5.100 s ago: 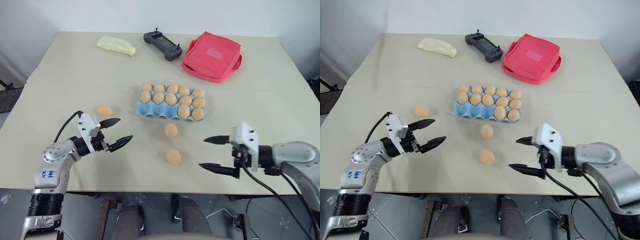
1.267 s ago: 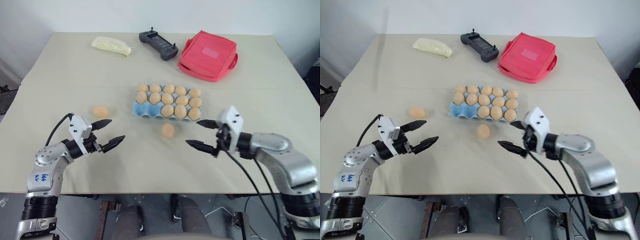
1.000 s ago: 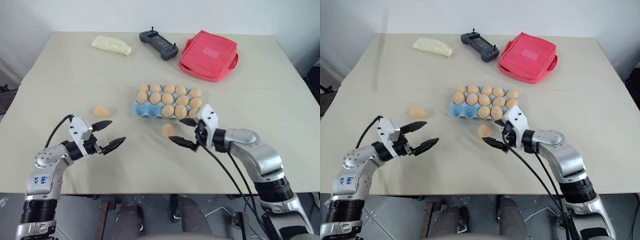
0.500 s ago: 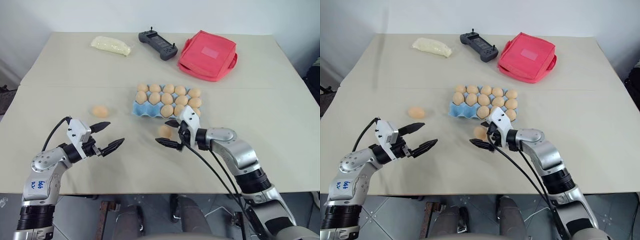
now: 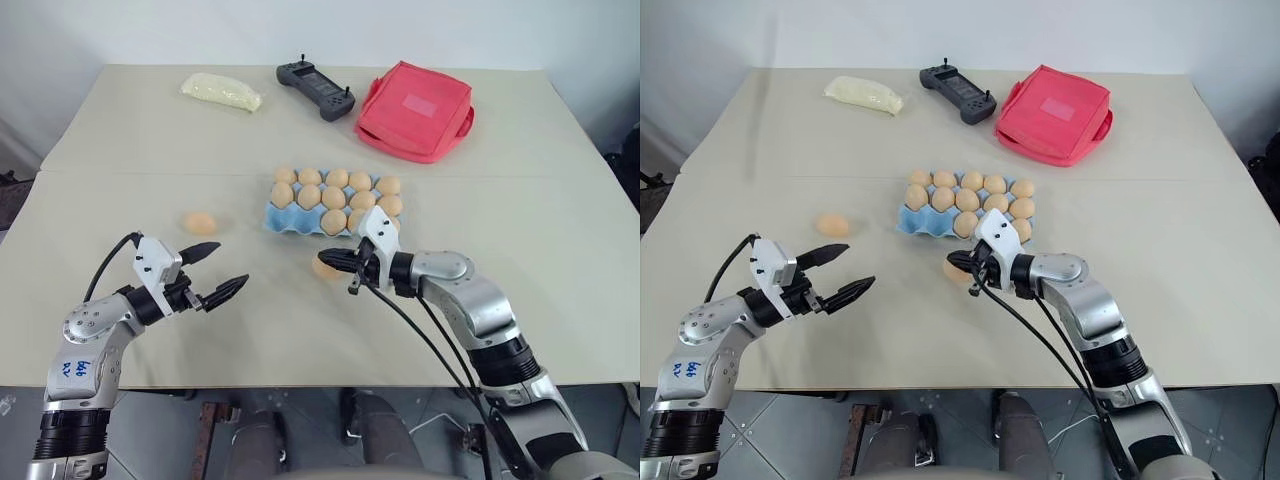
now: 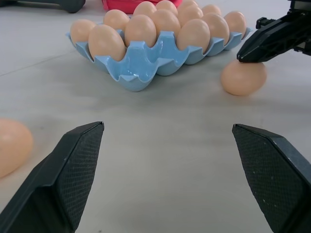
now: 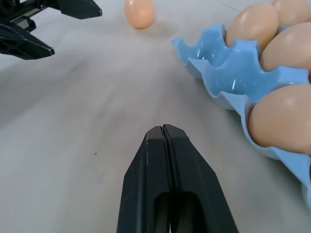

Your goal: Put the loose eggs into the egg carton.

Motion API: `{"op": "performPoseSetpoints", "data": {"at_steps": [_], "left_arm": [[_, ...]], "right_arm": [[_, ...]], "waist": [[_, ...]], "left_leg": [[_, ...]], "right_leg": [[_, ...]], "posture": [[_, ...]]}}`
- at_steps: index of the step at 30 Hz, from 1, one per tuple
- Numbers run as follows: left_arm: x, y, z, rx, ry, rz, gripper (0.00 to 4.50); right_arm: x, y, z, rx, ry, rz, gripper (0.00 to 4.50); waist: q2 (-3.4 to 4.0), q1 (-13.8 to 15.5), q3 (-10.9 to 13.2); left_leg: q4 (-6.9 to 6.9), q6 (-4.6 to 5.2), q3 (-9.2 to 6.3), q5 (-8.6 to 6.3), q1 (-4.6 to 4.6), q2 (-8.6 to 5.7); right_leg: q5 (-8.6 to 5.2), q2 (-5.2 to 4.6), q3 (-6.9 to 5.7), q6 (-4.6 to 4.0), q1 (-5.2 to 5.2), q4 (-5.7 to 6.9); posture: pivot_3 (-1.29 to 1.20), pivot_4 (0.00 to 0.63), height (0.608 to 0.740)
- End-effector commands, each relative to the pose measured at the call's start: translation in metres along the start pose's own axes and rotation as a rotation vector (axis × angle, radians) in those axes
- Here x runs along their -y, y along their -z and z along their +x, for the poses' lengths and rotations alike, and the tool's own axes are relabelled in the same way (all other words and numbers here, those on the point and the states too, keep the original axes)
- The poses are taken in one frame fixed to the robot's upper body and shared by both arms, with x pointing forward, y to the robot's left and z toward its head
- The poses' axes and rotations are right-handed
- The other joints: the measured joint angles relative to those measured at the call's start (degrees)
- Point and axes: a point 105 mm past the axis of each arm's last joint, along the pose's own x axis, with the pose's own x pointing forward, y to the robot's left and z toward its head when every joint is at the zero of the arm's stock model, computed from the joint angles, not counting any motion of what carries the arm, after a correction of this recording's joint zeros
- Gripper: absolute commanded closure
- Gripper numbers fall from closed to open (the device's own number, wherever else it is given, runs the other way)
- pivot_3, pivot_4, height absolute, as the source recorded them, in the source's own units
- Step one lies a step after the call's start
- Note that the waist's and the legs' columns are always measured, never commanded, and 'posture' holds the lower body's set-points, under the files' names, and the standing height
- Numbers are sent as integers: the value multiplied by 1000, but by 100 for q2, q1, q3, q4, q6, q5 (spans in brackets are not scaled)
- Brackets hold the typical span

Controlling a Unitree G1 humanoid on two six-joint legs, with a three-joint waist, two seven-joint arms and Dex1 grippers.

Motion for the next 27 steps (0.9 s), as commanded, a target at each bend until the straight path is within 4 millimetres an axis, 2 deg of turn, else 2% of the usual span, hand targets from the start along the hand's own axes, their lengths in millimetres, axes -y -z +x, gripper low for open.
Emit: {"op": "performPoseSetpoints", "data": {"at_steps": [1, 7, 8, 10, 14, 20, 21, 27], "left_arm": [[0, -11, 3, 36, 5, 29, 0], [0, -11, 4, 37, 4, 29, 0], [0, -11, 4, 37, 4, 29, 0], [0, -11, 4, 38, 3, 29, 0], [0, -11, 4, 39, 3, 28, 0], [0, -11, 5, 40, 4, 28, 0], [0, -11, 5, 40, 4, 28, 0], [-1, -11, 5, 39, 2, 28, 0]], "right_arm": [[-6, -12, -4, 36, -24, -27, 4425], [-6, -32, -9, 93, -24, -56, 4425], [-6, -35, -11, 102, -20, -60, 4270], [-5, -41, -13, 114, -18, -68, 3811], [-5, -45, -19, 110, -18, -86, 2387], [-1, -34, -27, 50, -5, -91, 202], [-1, -33, -28, 40, -6, -91, 31], [3, -16, -34, -49, -1, -90, 31]], "waist": [[0, 1, 0], [0, 4, 0], [0, 4, 0], [0, 3, 0], [0, 5, 0], [0, 10, 0], [0, 9, 0], [0, 8, 0]], "left_leg": [[0, 0, 0, 0, 0, 0], [-1, -1, 0, -1, -1, 0], [-1, -1, 0, -1, -1, 0], [-1, -1, 0, -1, -1, 0], [-1, -1, 0, -1, -1, 0], [-1, -1, 0, -2, -1, 0], [-1, -1, 0, -2, -1, 0], [-1, -1, 0, -2, -1, 1]], "right_leg": [[0, 0, 0, 0, 0, 0], [0, 0, -2, 0, 0, -1], [0, 0, -2, 0, 0, -1], [0, 0, -2, 0, 0, -1], [0, -1, -2, 0, 0, -2], [-1, 0, -3, -1, -1, -3], [-1, -1, -3, -1, -1, -4], [-1, 1, -2, -1, -1, -4]], "posture": [[0, 150, 740], [0, 150, 740], [0, 150, 740], [0, 150, 740], [0, 150, 740], [0, 150, 740], [0, 150, 740], [0, 150, 740]]}}
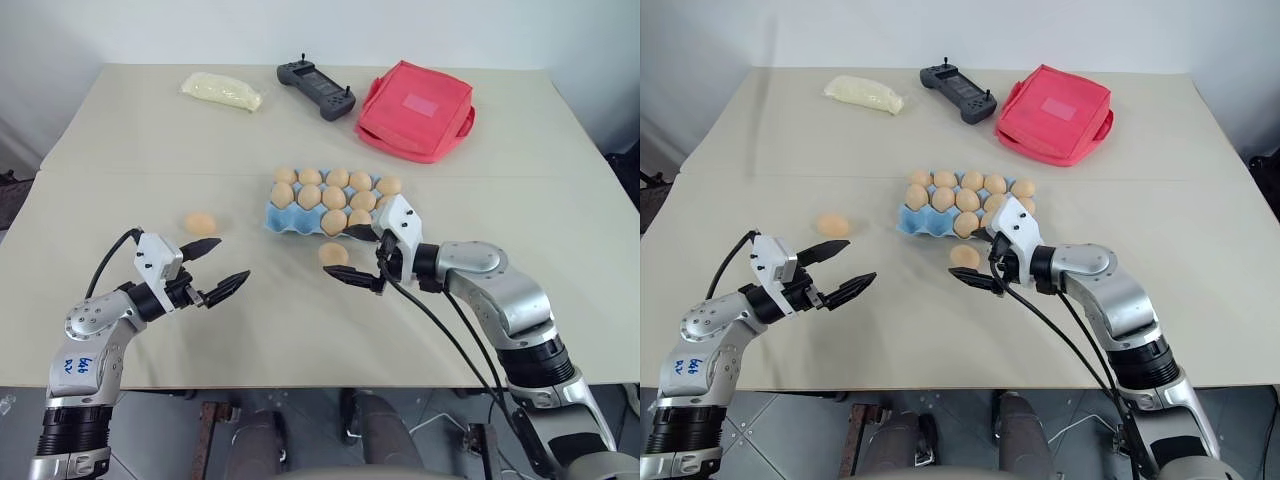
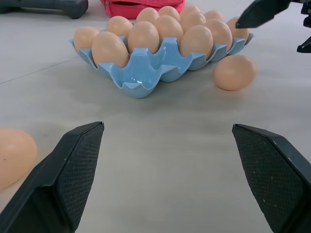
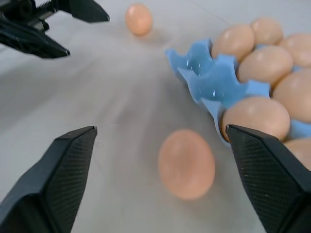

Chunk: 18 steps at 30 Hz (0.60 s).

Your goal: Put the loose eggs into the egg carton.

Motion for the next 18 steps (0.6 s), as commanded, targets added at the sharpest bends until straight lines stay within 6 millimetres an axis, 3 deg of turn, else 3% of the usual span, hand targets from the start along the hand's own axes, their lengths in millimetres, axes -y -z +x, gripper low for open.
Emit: {"op": "performPoseSetpoints", "data": {"at_steps": [1, 18], "left_arm": [[1, -8, 2, 27, 7, 23, 0], [2, -8, 1, 28, 6, 28, 0]], "right_arm": [[-2, 3, -3, -34, -5, -22, 31], [4, 31, 27, -78, 16, 30, 31]], "waist": [[0, 2, 0], [0, -6, 0]], "left_leg": [[0, 0, 0, 0, 0, 0], [0, -1, 1, 1, 0, 0]], "right_leg": [[0, 0, 0, 0, 0, 0], [0, 1, -1, -1, 0, 2]], "posture": [[0, 150, 740], [0, 150, 740]]}}
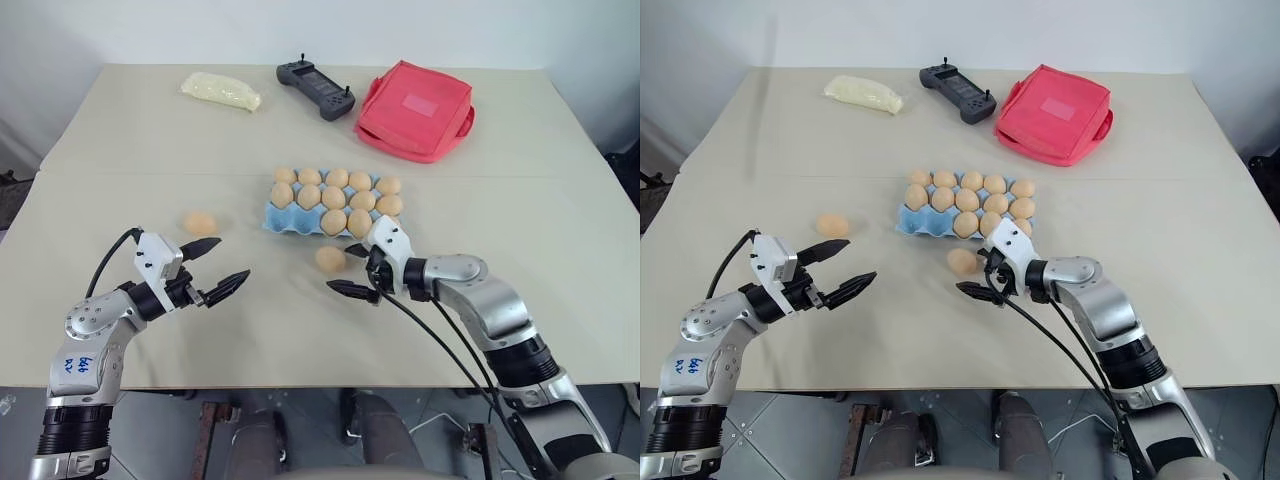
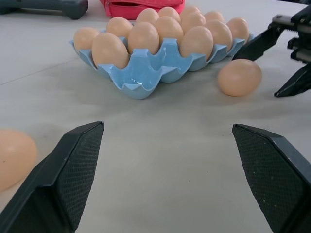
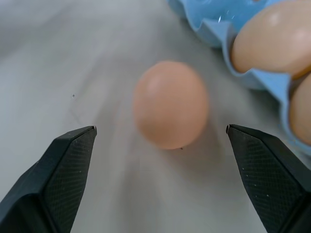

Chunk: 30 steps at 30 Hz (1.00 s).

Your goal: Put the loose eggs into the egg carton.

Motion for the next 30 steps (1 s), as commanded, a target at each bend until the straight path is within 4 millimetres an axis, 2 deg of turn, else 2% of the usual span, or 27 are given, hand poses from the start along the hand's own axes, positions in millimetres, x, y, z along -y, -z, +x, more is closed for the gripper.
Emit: {"op": "performPoseSetpoints", "data": {"at_steps": [1, 7, 8, 11, 15, 17, 21, 24, 30], "left_arm": [[2, -8, 0, 27, 6, 28, 0], [4, -9, -1, 26, 2, 28, 0], [4, -9, -2, 25, 2, 28, 0], [5, -9, -3, 26, -2, 28, 0], [6, -8, -4, 24, -5, 27, 0], [5, -8, -4, 23, -8, 26, 0], [5, -8, -5, 21, -9, 25, 0], [5, -8, -5, 21, -9, 25, 0], [4, -9, -3, 25, -10, 27, 0]], "right_arm": [[1, -11, 8, 42, 0, -40, 31], [4, -21, 22, 94, 13, -28, 31], [3, -22, 23, 100, 10, -26, 194], [0, -27, 22, 122, -3, -35, 873], [-3, -35, 16, 140, -16, -56, 2339], [-4, -45, 11, 164, -20, -77, 2845], [-2, -74, 5, 237, -7, -108, 2905], [9, -93, 11, 285, 42, -124, 2905], [24, -104, 33, 319, 120, -111, 2905]], "waist": [[0, -1, 0], [0, -9, 0], [0, -7, 0], [0, -4, 0], [1, -7, 0], [1, -6, 0], [1, -27, 1], [2, -57, 1], [1, -120, 1]], "left_leg": [[0, 0, 1, 0, 0, 0], [0, -2, 1, 1, 0, 1], [0, -3, 1, 1, 0, 1], [-1, -4, 1, 1, -1, 1], [0, -4, 1, -1, -1, 2], [-1, -4, 1, -1, -1, 3], [0, -4, 1, 0, 0, 3], [0, -3, 2, 1, 0, 3], [-3, -12, 0, 5, 0, 5]], "right_leg": [[0, -1, 0, 0, 0, 0], [0, 0, 0, 0, 0, 2], [0, 0, 0, 0, -1, 2], [0, -1, -1, 0, -1, 0], [0, -2, -1, 0, -1, 0], [0, -2, -1, 0, -1, 1], [0, -2, 0, 0, -1, 2], [0, -2, 0, -1, -3, 4], [-1, -1, -6, -7, -3, 8]], "posture": [[0, 150, 740], [0, 150, 740], [0, 150, 740], [0, 150, 740], [0, 150, 740], [0, 150, 740], [0, 150, 740], [0, 150, 740], [0, 150, 740]]}}
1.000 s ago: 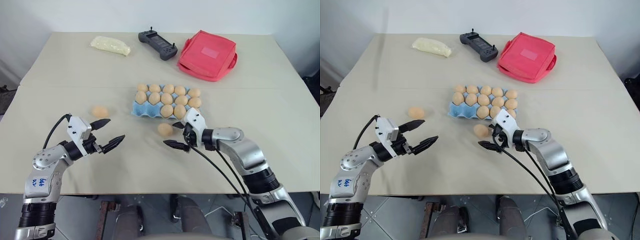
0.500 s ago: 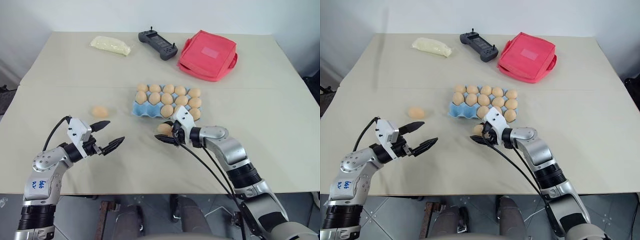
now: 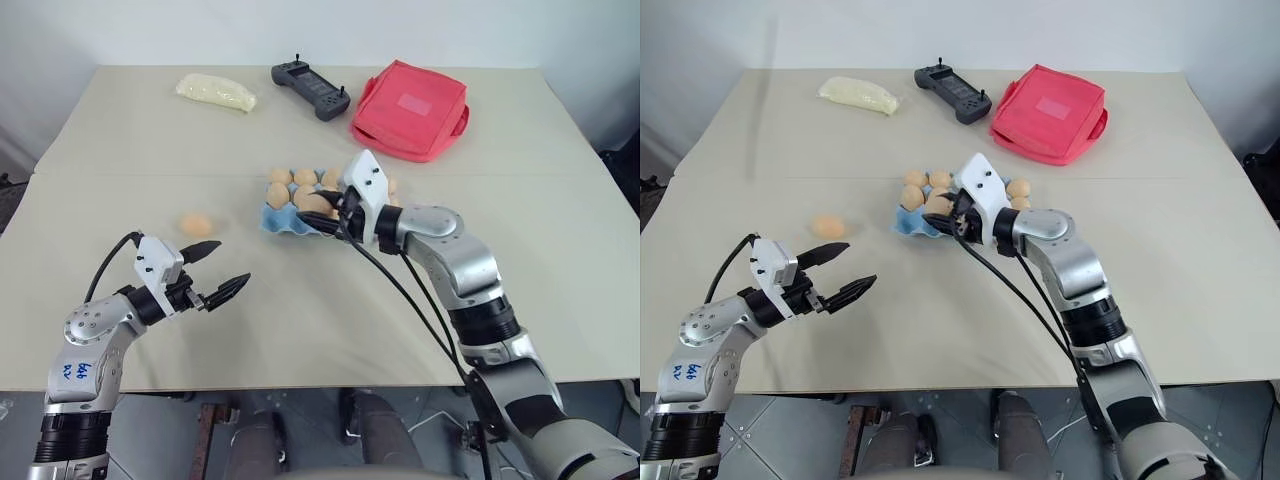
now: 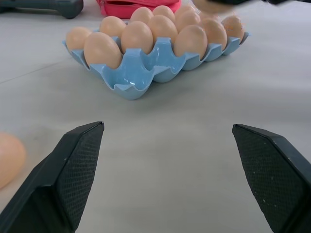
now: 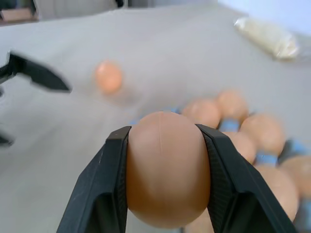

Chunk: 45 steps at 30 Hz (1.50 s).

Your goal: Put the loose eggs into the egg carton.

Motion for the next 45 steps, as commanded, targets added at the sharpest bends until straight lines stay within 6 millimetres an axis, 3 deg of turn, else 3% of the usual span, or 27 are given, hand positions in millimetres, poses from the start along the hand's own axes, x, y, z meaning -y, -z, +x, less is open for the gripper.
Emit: {"op": "performPoseSetpoints", "data": {"at_steps": [1, 10, 17, 22, 28, 34, 41, 45], "left_arm": [[0, -9, -1, 32, -2, 23, 0], [1, -9, -2, 31, -14, 21, 0], [1, -9, -2, 33, -19, 19, 0], [1, -9, -1, 34, -20, 19, 0], [-1, -8, -3, 33, -39, 16, 0], [-11, -4, -13, 23, -111, 14, 0], [-32, -4, -24, 35, -270, 32, 0], [-45, -1, -35, 35, -413, 44, 0]], "right_arm": [[6, -8, 9, 45, 39, -8, 2905], [6, -5, 31, 71, 69, 9, 2905], [-5, -10, 32, 99, 8, 12, 504], [0, -16, 20, 111, 18, 3, 504], [5, -17, -35, 106, -26, -87, 504], [12, 9, -103, 10, -43, -118, 504], [14, 18, -152, 27, -66, -76, 504], [10, 39, -180, -62, -85, -44, 504]], "waist": [[0, -11, 0], [1, -45, 0], [2, -44, 1], [2, -41, 1], [2, 12, 1], [1, 29, 1], [1, 19, 1], [1, 61, 1]], "left_leg": [[-1, -12, 0, 7, -1, -1], [-2, -20, 9, 5, -5, 3], [-2, -25, 9, 6, -5, 6], [-3, -25, 8, 5, -5, 7], [-7, -22, 2, 1, -8, 6], [-7, 0, 7, -18, -8, 1], [-8, 6, 13, -15, 12, 5], [-6, 8, 13, -14, 18, 0]], "right_leg": [[0, 0, -1, 0, 0, -2], [2, 1, -3, 3, -3, -3], [2, -1, -2, 3, -4, -3], [2, -2, -3, 3, -4, -3], [1, -4, -10, 3, -4, -9], [3, -4, -11, 6, -2, -31], [0, 1, -14, 1, 6, -23], [1, -2, -10, 1, 13, -24]], "posture": [[0, 150, 740], [0, 150, 740], [0, 150, 740], [0, 150, 740], [0, 150, 740], [0, 150, 740], [0, 150, 740], [0, 150, 740]]}}
